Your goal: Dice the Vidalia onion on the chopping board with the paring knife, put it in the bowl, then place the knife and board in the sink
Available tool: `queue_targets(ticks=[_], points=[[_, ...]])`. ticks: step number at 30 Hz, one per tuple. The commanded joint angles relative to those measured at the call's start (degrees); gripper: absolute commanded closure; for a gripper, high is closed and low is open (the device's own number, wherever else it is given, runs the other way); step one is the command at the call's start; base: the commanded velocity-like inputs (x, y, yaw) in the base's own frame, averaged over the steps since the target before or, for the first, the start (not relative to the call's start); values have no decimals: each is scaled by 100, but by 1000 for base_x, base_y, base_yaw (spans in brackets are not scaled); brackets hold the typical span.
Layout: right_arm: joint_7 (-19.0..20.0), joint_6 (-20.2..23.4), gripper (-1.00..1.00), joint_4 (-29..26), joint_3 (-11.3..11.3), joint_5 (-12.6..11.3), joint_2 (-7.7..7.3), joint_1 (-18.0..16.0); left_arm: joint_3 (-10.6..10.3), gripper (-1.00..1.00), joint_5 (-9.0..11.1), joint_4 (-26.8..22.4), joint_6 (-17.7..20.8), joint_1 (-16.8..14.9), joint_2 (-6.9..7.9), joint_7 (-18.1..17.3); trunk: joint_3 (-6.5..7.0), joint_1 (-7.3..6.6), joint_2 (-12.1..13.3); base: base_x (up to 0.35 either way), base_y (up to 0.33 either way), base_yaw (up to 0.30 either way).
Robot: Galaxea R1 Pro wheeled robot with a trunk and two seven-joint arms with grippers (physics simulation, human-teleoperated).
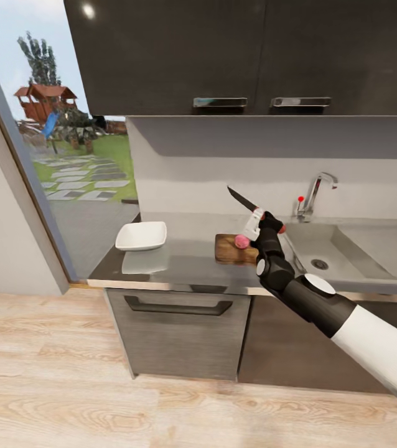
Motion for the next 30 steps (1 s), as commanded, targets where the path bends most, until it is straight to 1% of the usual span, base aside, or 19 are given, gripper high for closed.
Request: queue_targets(ticks=[1, 2, 3, 5, 11, 16, 22, 25, 28, 30], points=[[-27, 39, 100, -2, 29, -2, 23, -6, -50, -100, 55, 25, -39, -11, -4, 5, -6, 0, -4, 0, -20, 0], [-28, 39, 100, 9, 31, -2, 52, -2, -50, -100, 55, 25, -39, -11, -4, 3, -6, 0, -4, 0, -13, 0], [-29, 36, 100, 73, 34, -2, 123, 3, -48, -100, 55, 25, -39, -12, -4, 5, -6, 0, -4, 0, -4, 0], [-29, 27, 100, 169, 38, -2, 153, 9, -49, -100, 55, 25, -39, -12, -4, 5, -6, 0, -4, 0, -2, 0], [-29, 4, 100, 420, 42, -2, 172, 14, -49, -100, 55, 25, -39, -10, -4, 5, -6, 0, -4, 0, 0, 0], [-32, 3, 100, 480, 43, -2, 173, 14, -50, -100, 55, 25, -39, -10, -4, 3, -6, 0, -4, 0, 0, 0], [-29, -36, 100, 708, 49, -2, 178, 22, -50, -100, 55, 25, -39, -9, -4, 2, -6, 0, -4, 0, 0, 0], [-31, -172, 100, 844, 75, -2, 194, 248, -50, -100, 55, 25, -39, -8, -4, 2, -6, 0, -4, 0, 0, 0], [-105, -243, 100, 983, 78, -2, 298, 408, -48, -100, 55, 25, -39, -7, -4, 3, -6, 0, -4, 0, 0, 0], [-274, -269, 100, 1104, 81, -1, 364, 456, -49, -100, 55, 25, -39, -10, -4, 0, -6, 0, -4, 0, 0, 0]])
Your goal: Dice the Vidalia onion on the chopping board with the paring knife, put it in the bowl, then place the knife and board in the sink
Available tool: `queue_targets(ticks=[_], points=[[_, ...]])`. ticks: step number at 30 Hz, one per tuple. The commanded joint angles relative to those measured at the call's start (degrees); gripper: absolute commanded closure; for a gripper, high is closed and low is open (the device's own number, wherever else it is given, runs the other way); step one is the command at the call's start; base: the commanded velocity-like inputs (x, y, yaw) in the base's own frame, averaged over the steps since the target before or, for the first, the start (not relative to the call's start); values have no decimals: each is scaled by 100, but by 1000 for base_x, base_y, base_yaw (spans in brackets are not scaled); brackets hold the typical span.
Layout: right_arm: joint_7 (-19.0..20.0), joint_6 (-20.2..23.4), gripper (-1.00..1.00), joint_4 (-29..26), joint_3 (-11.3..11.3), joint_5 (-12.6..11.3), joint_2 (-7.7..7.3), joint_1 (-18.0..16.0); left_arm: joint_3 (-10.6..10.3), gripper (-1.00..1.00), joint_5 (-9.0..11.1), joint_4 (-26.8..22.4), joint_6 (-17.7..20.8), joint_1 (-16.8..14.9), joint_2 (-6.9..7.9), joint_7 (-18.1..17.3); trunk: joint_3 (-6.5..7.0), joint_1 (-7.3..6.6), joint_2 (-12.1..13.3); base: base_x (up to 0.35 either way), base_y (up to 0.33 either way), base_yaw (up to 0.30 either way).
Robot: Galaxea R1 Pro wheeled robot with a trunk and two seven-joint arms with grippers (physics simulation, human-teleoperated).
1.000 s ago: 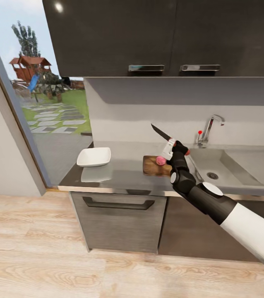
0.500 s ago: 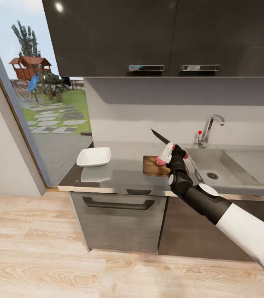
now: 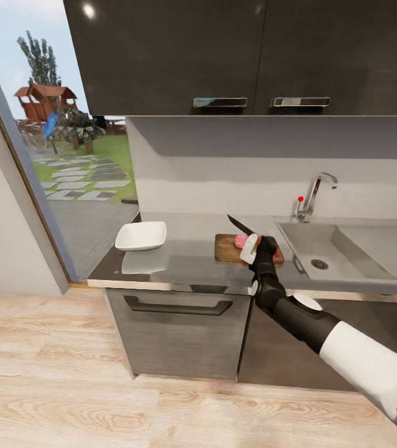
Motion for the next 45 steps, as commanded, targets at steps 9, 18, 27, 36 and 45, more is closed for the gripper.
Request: queue_targets(ticks=[9, 18, 27, 36, 45], points=[[-298, 21, 100, 89, 33, 4, 64, 23, -50, -100, 55, 24, -38, -11, -4, 2, -6, 0, -4, 0, 0, 0], [-305, -185, 100, 337, 21, 4, 78, 24, -51, -100, 55, 24, -38, -10, -4, 2, -6, 0, -4, 0, 0, 0], [-324, -769, 100, 856, 17, 15, 110, 24, -51, -100, 55, 24, -38, -11, -4, 3, -6, 0, -4, 0, 0, 0], [-332, -779, 100, 856, 9, 30, 121, 24, -51, -100, 55, 24, -38, -9, -4, 1, -6, 0, -4, 0, 0, 0], [-333, -779, 100, 856, 8, 31, 114, 24, -51, -100, 55, 24, -38, -9, -4, 1, -6, 0, -4, 11, -16, 0]])
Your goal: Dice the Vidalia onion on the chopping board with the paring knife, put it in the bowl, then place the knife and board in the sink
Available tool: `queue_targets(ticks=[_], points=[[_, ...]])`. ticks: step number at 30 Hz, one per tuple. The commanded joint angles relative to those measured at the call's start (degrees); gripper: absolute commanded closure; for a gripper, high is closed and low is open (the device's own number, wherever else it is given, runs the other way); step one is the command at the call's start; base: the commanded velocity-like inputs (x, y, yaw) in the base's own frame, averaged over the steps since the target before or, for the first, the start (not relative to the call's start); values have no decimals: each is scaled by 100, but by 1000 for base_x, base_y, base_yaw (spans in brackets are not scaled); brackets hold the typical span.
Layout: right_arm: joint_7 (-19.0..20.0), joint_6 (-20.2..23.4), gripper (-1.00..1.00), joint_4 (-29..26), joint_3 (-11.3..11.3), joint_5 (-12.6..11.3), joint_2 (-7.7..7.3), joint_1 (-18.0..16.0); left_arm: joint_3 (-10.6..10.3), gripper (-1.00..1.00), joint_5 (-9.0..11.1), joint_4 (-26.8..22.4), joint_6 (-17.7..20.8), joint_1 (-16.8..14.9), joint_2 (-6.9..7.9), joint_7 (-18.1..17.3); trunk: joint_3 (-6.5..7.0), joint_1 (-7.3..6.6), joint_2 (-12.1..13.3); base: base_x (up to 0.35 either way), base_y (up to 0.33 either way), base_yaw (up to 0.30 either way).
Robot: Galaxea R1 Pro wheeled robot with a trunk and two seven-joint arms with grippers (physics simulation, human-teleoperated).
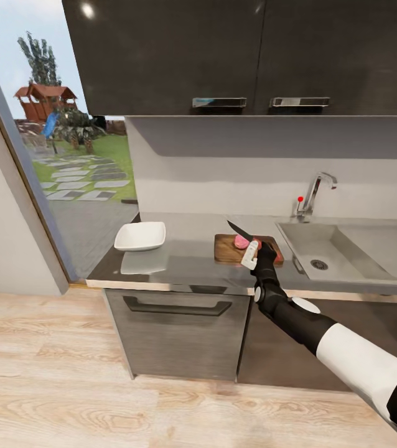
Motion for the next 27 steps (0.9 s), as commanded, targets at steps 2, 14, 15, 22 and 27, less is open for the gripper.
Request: queue_targets(ticks=[2, 14, 15, 22, 27], points=[[-15, 41, 100, -5, 29, 15, -4, -8, -50, -100, 54, 25, -39, -11, -4, 6, -6, 1, -4, 130, -142, 0], [-82, 48, 100, -9, 29, 10, 128, -8, -50, -100, 54, 25, -39, -13, -4, 6, -6, 1, -4, 111, -107, 0], [-83, 48, 100, -8, 29, 11, 137, -8, -50, -100, 54, 25, -39, -12, -4, 6, -6, 1, -4, 7, -6, 0], [-84, 73, 100, -6, 29, 0, 294, -8, -48, -100, 54, 25, -39, -12, -1, 6, -6, 1, -4, 23, 10, 0], [-66, 80, 100, 14, 29, -10, 312, -8, -45, -100, 54, 25, -39, -10, -3, 6, -6, 1, -4, 151, 115, 0]])
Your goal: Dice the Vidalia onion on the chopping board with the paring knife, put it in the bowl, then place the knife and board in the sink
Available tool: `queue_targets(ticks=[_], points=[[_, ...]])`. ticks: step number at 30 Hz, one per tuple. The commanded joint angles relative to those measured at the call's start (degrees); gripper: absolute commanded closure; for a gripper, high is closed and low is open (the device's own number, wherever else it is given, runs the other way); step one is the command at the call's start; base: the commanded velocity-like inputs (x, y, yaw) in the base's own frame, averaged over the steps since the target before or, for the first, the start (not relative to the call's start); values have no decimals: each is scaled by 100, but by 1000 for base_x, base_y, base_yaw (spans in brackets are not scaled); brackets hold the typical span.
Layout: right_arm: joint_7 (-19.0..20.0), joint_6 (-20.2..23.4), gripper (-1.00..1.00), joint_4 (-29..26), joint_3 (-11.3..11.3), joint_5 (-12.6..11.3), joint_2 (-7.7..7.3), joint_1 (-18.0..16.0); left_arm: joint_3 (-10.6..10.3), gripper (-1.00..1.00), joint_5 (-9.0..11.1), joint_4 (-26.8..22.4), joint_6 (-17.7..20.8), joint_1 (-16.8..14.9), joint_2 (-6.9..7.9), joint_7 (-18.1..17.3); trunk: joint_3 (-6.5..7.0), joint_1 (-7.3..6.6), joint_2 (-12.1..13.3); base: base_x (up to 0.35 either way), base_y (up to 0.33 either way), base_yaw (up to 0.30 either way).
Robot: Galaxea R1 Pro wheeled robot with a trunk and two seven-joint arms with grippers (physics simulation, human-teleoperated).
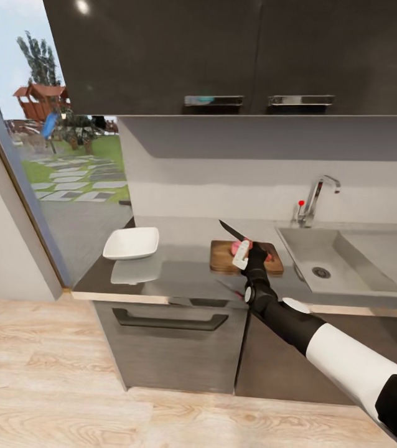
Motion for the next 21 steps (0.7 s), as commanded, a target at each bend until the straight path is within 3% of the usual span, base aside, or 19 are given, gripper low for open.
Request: queue_targets(ticks=[1, 14, 21], points=[[-13, 39, 100, -1, 30, 12, -7, -9, -50, -100, 56, 23, -38, -9, -3, 4, -6, 2, -4, 174, 70, 0], [16, 3, 100, 287, 30, 4, -1, -9, -55, -100, 56, 23, -38, -12, -6, 4, -6, 2, -4, 144, -32, 0], [17, 2, 100, 371, 30, 4, -1, -9, -55, -100, 56, 23, -38, -11, -6, 4, -6, 2, -4, 24, -28, 0]])
